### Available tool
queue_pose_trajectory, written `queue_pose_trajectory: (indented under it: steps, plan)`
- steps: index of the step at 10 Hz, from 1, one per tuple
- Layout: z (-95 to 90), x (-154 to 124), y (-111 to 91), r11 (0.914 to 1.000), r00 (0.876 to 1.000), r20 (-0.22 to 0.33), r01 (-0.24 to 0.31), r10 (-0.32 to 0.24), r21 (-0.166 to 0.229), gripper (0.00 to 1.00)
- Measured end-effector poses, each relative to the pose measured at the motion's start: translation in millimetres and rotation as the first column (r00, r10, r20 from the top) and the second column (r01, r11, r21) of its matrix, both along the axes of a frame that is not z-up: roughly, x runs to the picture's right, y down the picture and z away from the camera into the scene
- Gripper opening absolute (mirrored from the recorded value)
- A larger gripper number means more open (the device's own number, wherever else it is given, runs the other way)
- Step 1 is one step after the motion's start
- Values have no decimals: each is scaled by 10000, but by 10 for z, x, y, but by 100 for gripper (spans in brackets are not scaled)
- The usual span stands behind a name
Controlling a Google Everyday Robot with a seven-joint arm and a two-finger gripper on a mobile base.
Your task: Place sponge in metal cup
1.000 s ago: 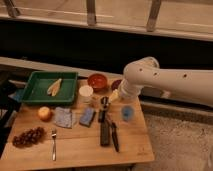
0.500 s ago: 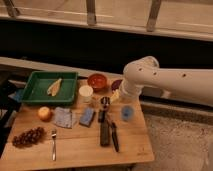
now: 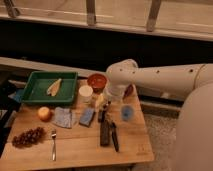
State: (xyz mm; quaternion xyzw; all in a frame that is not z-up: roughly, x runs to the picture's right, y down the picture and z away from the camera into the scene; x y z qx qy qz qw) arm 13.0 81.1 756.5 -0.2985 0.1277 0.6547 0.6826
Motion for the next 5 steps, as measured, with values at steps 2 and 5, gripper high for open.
queue_pose_trajectory:
  steps: [2, 5]
  plan:
    - [30, -401, 3, 9998, 9985, 499, 205, -203, -34, 77]
    - [24, -916, 94, 9997, 9922, 1227, 223, -212, -79, 77]
